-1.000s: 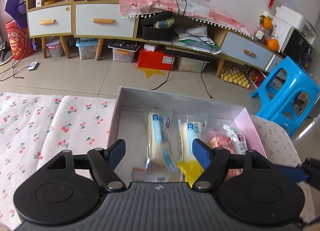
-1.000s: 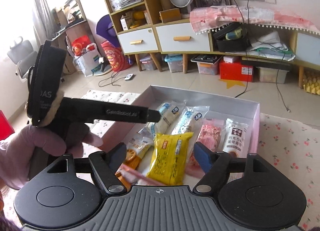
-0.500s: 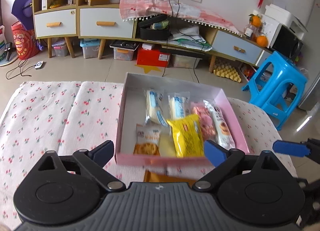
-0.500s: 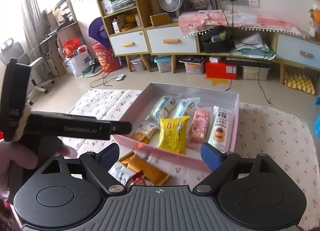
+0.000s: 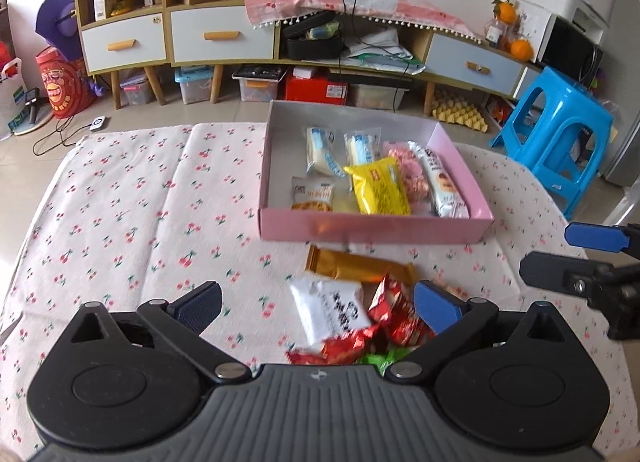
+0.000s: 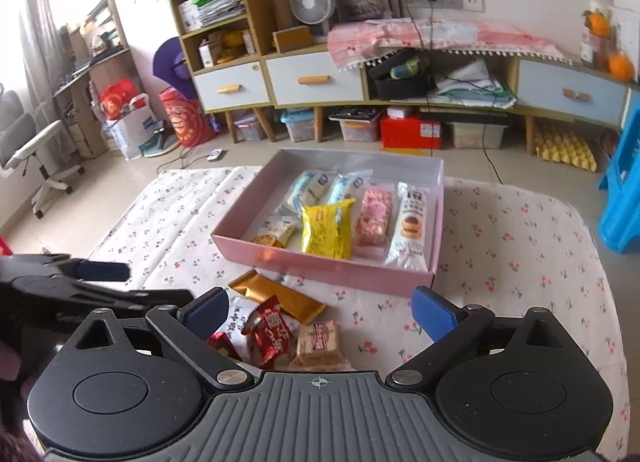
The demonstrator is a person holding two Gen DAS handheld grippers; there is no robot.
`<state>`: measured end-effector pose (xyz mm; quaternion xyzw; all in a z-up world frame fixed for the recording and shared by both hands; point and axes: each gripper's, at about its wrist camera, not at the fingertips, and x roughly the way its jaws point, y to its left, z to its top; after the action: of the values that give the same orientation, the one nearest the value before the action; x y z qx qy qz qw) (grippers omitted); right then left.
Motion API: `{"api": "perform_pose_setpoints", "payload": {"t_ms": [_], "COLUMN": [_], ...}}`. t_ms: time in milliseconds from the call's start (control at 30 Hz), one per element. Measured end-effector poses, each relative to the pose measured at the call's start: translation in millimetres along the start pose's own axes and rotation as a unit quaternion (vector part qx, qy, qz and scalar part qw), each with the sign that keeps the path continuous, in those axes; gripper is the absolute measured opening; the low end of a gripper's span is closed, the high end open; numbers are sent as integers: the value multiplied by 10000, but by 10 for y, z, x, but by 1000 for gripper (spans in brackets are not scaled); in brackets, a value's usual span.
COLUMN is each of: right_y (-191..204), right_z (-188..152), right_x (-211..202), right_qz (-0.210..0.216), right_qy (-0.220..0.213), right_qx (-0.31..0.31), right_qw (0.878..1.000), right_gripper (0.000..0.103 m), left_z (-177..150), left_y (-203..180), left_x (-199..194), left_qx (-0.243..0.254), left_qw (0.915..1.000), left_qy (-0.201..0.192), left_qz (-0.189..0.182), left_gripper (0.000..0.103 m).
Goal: Organize snacks
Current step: 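Withdraw both open tools from the box back over the snack pile, then grasp the red candy wrapper with the left tool while the right tool grasps the green chip bag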
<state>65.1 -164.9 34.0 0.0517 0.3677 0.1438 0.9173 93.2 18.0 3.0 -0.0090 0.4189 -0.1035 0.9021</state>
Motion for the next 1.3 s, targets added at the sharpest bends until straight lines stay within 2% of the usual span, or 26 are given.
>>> {"api": "perform_pose_setpoints", "payload": {"t_ms": [100, 200, 300, 400, 500, 733, 833, 967, 1000, 1067, 1100, 1167, 1300], "right_y": [-49, -55, 0, 115, 253, 595, 699, 739, 740, 740, 733, 724, 646], "right_z": [-118, -189, -265, -367, -496, -748, -830, -904, -929, -971, -984, -995, -905], "right_x": [26, 87, 70, 92, 131, 221, 314, 438, 464, 505, 527, 527, 487], "right_qz": [-3, -106, -108, -185, -123, 212, 210, 126, 81, -58, -85, -131, 117], "right_qy": [-34, 137, 121, 105, 131, 193, 292, 442, 467, 532, 614, 613, 831], "right_qx": [139, 117, -215, -834, -1558, -2982, -3316, -3542, -3593, -3672, -3677, -3696, -3222], "right_qw": [9999, 9998, 9996, 9963, 9876, 9541, 9427, 9340, 9320, 9286, 9279, 9271, 9429], "right_gripper": [99, 99, 99, 99, 99, 99, 99, 96, 94, 73, 71, 57, 52], "left_z": [-123, -199, -277, -362, -442, -544, -565, -568, -561, -548, -545, -525, -473], "left_y": [34, 53, 77, 118, 155, 208, 172, 125, 118, 101, 92, 78, 82], "left_x": [-43, -35, -50, -9, 21, 53, 71, 76, 86, 96, 93, 111, 176], "left_qx": [56, 235, 513, 783, 1034, 1388, 1555, 1705, 1721, 1730, 1720, 1684, 1435], "left_qw": [9999, 9996, 9984, 9966, 9945, 9903, 9877, 9850, 9846, 9841, 9840, 9838, 9857], "left_qy": [-74, -33, -100, -52, 6, 92, 110, 96, 88, 53, 29, -2, 5], "left_qz": [41, 175, 226, 236, 193, -34, -87, -236, -279, -389, -459, -621, -888], "left_gripper": [103, 103, 103, 103, 102, 102, 100, 95, 91, 86, 83, 77, 55]}}
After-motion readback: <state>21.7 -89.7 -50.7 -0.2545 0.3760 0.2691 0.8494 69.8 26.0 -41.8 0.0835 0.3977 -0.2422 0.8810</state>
